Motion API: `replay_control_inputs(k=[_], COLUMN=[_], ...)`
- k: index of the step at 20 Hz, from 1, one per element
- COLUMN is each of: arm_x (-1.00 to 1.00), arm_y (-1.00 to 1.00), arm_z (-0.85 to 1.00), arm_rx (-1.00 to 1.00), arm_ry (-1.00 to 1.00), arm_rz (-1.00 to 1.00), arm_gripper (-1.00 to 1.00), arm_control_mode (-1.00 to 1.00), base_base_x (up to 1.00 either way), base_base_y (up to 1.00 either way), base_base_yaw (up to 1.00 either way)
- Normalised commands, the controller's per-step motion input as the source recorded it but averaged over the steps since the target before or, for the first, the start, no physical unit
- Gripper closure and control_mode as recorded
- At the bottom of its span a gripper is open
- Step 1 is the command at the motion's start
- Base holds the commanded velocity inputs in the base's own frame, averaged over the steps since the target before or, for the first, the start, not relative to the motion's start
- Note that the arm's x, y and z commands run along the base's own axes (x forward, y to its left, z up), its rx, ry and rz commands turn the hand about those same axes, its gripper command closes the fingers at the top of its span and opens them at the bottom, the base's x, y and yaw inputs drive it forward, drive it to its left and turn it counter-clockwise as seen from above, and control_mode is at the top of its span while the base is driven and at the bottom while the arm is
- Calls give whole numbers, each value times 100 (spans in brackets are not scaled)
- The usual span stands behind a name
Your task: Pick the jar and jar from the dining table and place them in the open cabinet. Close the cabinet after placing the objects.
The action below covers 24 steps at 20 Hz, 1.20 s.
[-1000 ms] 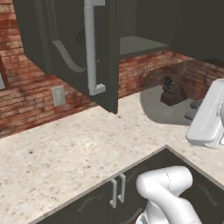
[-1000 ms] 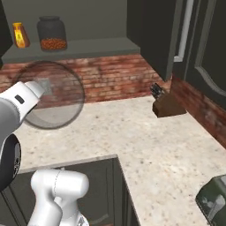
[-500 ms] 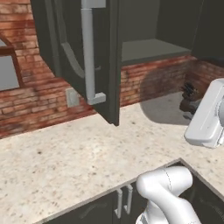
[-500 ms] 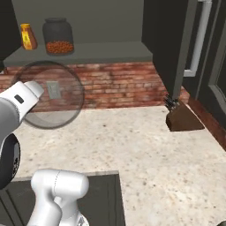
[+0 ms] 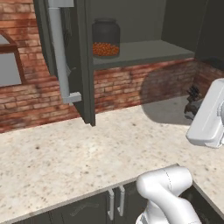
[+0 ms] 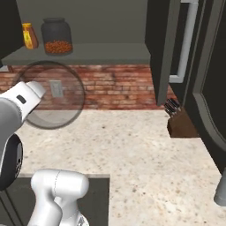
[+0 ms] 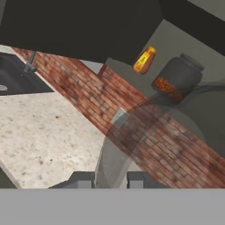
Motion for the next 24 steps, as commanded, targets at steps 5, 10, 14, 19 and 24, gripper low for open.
replay_control_inputs(k=[5,10,14,19,24], arm_x=[0,0,0,0,0], arm_y=[0,0,0,0,0], arm_z=[0,0,0,0,0], arm_rx=[0,0,0,0,0], arm_ry=[0,0,0,0,0], arm_rz=[0,0,0,0,0], arm_gripper=[100,100,100,100,100], arm_control_mode=[100,100,100,100,100], base_base_x=[96,100,100,100,100], base_base_y=[-8,8,3,0,-7], base_base_yaw=[11,5,13,46,53])
